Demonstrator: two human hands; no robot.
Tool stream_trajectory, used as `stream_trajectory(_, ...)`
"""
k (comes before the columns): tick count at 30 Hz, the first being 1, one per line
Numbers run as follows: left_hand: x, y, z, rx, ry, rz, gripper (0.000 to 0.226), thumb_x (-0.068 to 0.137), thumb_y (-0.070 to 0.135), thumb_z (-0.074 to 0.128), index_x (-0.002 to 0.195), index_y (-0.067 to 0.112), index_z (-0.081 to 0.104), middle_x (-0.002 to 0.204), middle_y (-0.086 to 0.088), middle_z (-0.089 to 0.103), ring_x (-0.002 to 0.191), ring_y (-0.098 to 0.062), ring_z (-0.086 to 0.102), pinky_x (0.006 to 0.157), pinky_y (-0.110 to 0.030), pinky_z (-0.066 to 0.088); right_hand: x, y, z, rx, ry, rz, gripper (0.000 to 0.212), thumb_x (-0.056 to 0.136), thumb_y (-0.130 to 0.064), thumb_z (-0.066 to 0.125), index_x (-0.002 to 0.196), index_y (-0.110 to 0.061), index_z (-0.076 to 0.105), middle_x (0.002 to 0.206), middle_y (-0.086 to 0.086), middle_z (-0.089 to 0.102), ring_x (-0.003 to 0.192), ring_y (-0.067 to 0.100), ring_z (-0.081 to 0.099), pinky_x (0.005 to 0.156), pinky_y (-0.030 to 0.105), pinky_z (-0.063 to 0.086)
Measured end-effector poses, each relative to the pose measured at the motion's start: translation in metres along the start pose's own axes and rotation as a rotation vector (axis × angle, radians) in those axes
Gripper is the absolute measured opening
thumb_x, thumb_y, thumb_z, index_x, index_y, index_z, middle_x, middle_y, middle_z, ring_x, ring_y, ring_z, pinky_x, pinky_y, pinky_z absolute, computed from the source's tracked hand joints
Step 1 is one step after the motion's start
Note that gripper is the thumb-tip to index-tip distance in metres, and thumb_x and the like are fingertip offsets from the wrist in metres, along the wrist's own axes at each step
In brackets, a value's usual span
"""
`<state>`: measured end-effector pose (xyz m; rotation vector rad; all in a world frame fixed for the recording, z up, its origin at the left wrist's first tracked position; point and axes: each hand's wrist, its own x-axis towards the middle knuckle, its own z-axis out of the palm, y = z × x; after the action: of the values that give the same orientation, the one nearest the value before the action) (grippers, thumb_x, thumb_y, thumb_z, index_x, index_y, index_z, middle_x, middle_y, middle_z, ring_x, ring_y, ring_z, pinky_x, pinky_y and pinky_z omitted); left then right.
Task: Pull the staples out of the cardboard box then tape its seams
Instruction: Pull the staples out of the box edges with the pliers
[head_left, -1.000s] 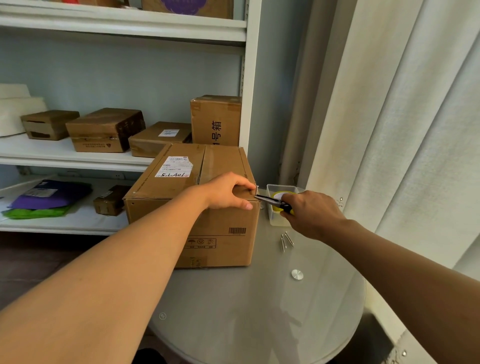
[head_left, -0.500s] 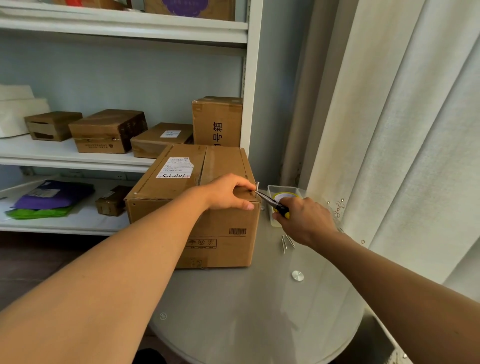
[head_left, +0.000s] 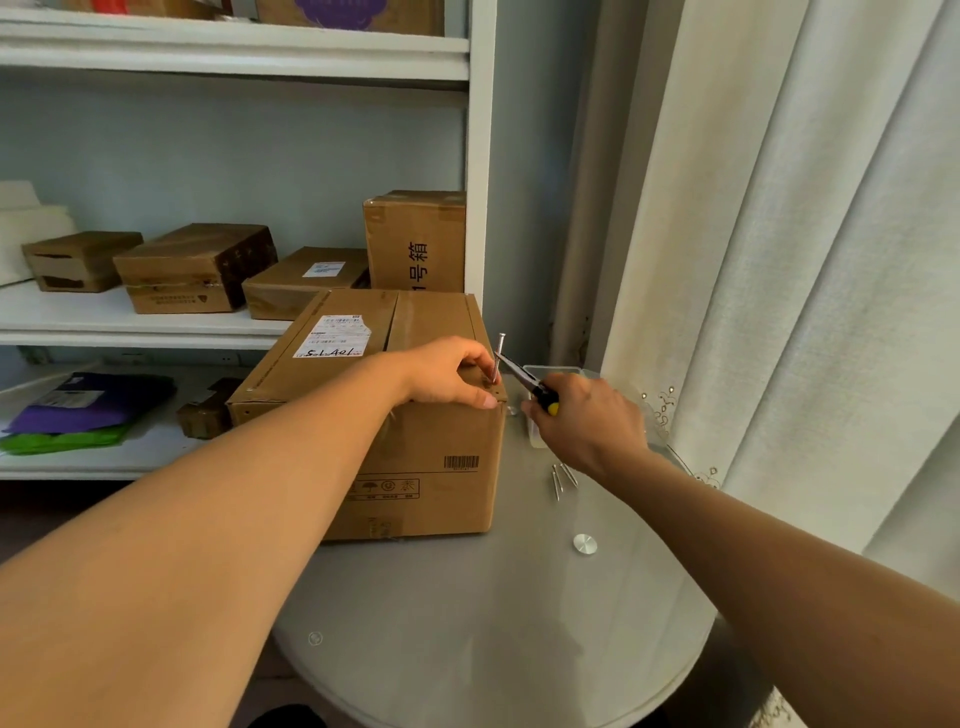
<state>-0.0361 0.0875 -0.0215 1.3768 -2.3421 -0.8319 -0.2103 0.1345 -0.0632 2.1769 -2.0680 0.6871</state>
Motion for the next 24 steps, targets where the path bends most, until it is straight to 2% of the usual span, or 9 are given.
stream_trajectory(3,0.001,-0.001,0.0,-0.011,0.021,-0.015,0.041,0.084,0.026,0.07,0.122,0.017,0.057,0.128,-0.002,0.05,0.122,-0.019,0.045,0.103,-0.037,0.041,0.004,0.005,-0.004,0.022,-0.028,0.035,0.033,0.094,-0.047,0.048,0.116,-0.025,0.061,0.104,0.001,0.066,0.096,0.023,0.059,0.077,0.035,0.051)
stream_trajectory(7,0.006,0.004,0.004,0.016,0.096,0.018,0.045,0.084,0.034,0.069,0.124,0.018,0.056,0.133,-0.002,0.05,0.127,-0.018,0.043,0.102,-0.032,0.039,0.005,0.016,-0.005,0.024,-0.119,0.108,0.034,0.094,-0.047,0.05,0.114,-0.022,0.062,0.093,0.001,0.06,0.088,0.023,0.058,0.074,0.033,0.051)
stream_trajectory(9,0.011,0.012,0.01,0.037,0.169,0.07,0.042,0.086,0.034,0.067,0.123,0.02,0.056,0.135,0.0,0.049,0.129,-0.016,0.041,0.099,-0.028,0.035,0.006,0.023,-0.002,0.001,-0.164,0.142,0.033,0.093,-0.047,0.051,0.114,-0.023,0.062,0.101,0.003,0.063,0.094,0.026,0.059,0.078,0.035,0.052)
stream_trajectory(11,0.019,0.022,0.018,0.099,0.254,0.134,0.033,0.089,0.029,0.063,0.121,0.022,0.058,0.135,0.001,0.05,0.128,-0.015,0.042,0.1,-0.028,0.034,0.007,0.031,0.001,-0.046,-0.207,0.173,0.036,0.092,-0.047,0.051,0.117,-0.023,0.06,0.111,0.007,0.063,0.101,0.028,0.059,0.078,0.032,0.047)
stream_trajectory(13,0.028,0.034,0.028,0.121,0.337,0.181,0.026,0.092,0.02,0.059,0.118,0.024,0.06,0.132,0.002,0.055,0.124,-0.016,0.048,0.102,-0.034,0.04,0.007,0.037,0.005,-0.103,-0.265,0.195,0.038,0.092,-0.044,0.052,0.121,-0.022,0.058,0.115,0.006,0.061,0.105,0.027,0.058,0.076,0.03,0.042)
stream_trajectory(16,0.041,0.056,0.05,-0.05,0.348,0.197,0.038,0.094,-0.001,0.043,0.123,0.016,0.06,0.129,-0.004,0.058,0.12,-0.019,0.053,0.101,-0.033,0.043,0.005,0.046,0.015,-0.197,-0.34,0.205,0.037,0.09,-0.037,0.055,0.123,-0.021,0.056,0.118,0.006,0.06,0.108,0.026,0.058,0.076,0.03,0.04)
stream_trajectory(18,0.044,0.068,0.068,-0.238,0.28,0.115,0.044,0.094,-0.006,0.035,0.131,0.008,0.053,0.132,-0.011,0.056,0.124,-0.021,0.051,0.105,-0.031,0.04,0.0,0.051,0.024,-0.24,-0.396,0.213,0.036,0.09,-0.035,0.054,0.124,-0.022,0.055,0.119,0.004,0.06,0.11,0.026,0.058,0.077,0.03,0.04)
stream_trajectory(20,0.052,0.069,0.085,-0.383,0.207,-0.001,0.042,0.097,-0.003,0.035,0.136,0.005,0.048,0.136,-0.013,0.052,0.127,-0.023,0.047,0.107,-0.032,0.038,-0.004,0.06,0.033,-0.272,-0.453,0.224,0.036,0.091,-0.035,0.053,0.125,-0.022,0.053,0.12,0.004,0.059,0.111,0.025,0.057,0.076,0.029,0.039)
stream_trajectory(24,0.072,0.039,0.112,-0.384,0.246,-0.209,0.038,0.098,0.006,0.042,0.135,0.005,0.049,0.139,-0.013,0.048,0.128,-0.029,0.043,0.104,-0.031,0.036,-0.006,0.07,0.048,-0.302,-0.522,0.236,0.034,0.092,-0.032,0.053,0.124,-0.02,0.051,0.121,0.004,0.058,0.112,0.025,0.057,0.076,0.03,0.039)
